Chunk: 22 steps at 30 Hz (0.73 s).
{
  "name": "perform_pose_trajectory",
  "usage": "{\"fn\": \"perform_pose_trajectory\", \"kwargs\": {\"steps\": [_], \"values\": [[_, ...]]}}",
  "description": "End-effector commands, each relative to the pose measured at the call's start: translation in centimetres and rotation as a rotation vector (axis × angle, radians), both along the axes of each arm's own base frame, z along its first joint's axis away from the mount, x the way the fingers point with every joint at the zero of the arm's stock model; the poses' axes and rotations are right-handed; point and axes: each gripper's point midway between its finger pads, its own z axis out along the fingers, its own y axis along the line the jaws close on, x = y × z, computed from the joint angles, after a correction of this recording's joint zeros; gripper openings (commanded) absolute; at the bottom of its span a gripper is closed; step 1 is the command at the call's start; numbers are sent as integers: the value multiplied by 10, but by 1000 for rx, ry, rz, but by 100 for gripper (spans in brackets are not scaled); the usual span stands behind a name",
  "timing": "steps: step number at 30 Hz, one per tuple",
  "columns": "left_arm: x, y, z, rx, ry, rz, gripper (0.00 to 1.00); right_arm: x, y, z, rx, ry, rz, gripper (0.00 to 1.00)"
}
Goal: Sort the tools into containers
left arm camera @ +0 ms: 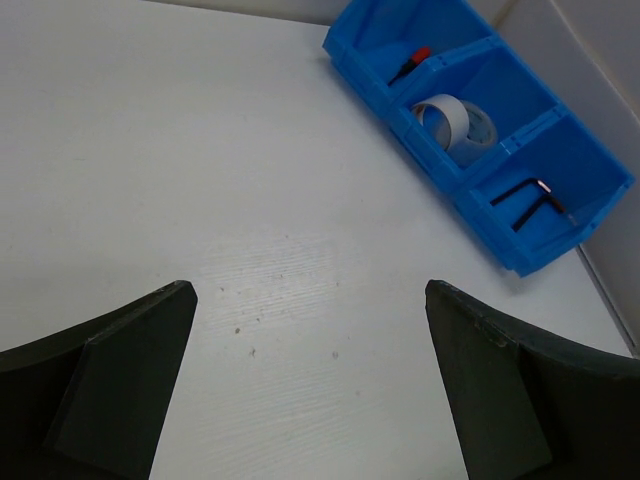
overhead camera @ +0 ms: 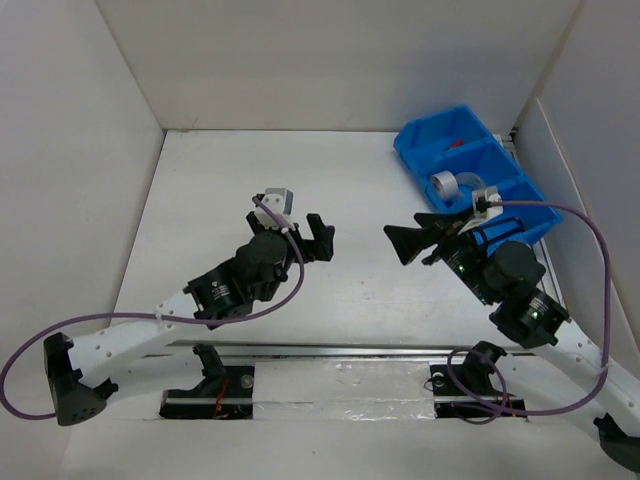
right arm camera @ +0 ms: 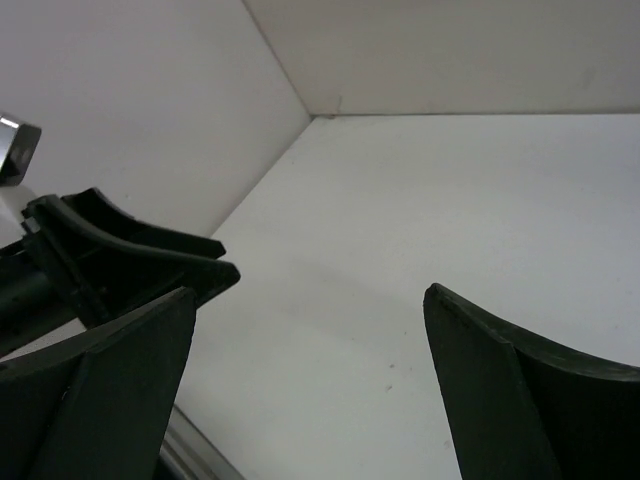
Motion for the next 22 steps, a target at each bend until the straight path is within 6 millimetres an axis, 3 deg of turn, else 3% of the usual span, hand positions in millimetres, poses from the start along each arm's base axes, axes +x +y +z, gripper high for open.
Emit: {"fn": "perform_pose_trajectory", "kwargs": {"steps": [1,6,10,22], "values": [[-6,16,29,-89,-81,5,99,-7,-17,-5,-13,27,-79,100],[-27,30,42,-177,-154,-59,99,-21,-25,-4,-19,26,-89,100],[-41,45,52,-204,-185,-35,99,-21,-23,-9,-44,29,-95,100],[-44,48,51,-211,-178,-22,99,-15,-19,-14,-61,11,-104,100]]}}
